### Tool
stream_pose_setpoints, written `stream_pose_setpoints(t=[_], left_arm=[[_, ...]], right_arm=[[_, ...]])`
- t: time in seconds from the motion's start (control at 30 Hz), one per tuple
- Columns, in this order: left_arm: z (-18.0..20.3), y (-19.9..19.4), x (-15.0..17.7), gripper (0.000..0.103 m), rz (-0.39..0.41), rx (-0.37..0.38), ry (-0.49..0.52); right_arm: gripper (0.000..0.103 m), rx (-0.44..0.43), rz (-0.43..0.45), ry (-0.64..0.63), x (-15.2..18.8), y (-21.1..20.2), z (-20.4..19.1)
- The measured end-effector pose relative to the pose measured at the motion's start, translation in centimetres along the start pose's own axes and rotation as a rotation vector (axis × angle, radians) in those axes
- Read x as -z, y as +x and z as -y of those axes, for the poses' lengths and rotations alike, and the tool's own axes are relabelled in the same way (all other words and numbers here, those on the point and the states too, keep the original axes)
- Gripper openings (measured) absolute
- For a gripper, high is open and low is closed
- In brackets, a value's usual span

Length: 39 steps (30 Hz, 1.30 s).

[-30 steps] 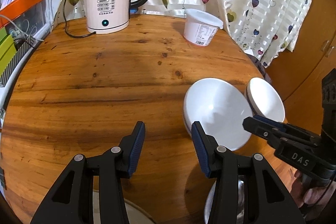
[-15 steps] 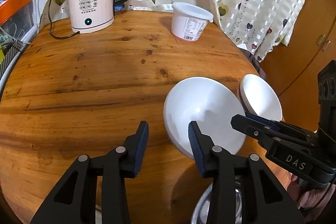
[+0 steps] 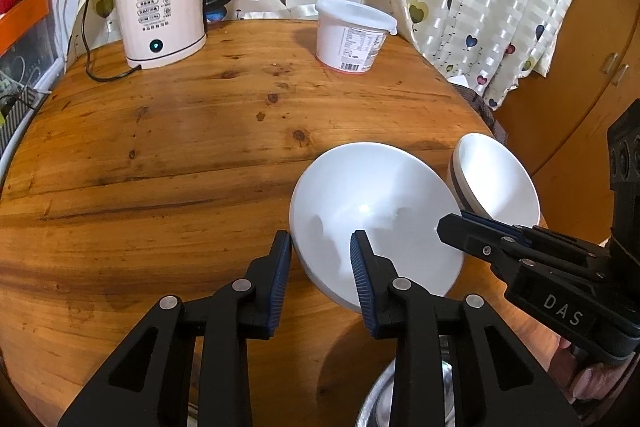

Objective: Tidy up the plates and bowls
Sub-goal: 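Close both grippers on the rim of the white bowl, then lift the white bowl with both grippers and lower it into the steel bowl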

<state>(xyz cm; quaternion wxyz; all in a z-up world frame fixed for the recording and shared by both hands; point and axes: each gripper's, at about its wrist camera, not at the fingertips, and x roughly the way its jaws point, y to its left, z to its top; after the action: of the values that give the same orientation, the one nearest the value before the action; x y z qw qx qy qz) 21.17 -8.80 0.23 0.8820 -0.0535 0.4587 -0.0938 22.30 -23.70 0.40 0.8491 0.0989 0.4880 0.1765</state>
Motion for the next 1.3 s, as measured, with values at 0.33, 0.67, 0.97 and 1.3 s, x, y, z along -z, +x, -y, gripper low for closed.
stream_pose_setpoints(t=[0.33,0.67,0.97,1.3], left_arm=[[0.0,-1.8,0.1,0.032,0.043,-0.024,0.01],[0.1,-4.9,0.6,0.032,0.103,-0.047,0.016],[0.2,-7.5,1.4,0.032,0.142,-0.058,0.02],[0.7,-9.8,2.6,0.032,0.17,-0.062,0.031]], right_arm=[[0.015,-0.009,0.036,-0.029,-0.2,-1.5,-1.2],[0.015,-0.018,0.075,-0.064,0.1,-3.6,-3.1],[0.015,-0.018,0.106,-0.09,1.0,-5.8,-4.7],[0.015,-0.014,0.132,-0.103,2.4,-8.0,-5.7]])
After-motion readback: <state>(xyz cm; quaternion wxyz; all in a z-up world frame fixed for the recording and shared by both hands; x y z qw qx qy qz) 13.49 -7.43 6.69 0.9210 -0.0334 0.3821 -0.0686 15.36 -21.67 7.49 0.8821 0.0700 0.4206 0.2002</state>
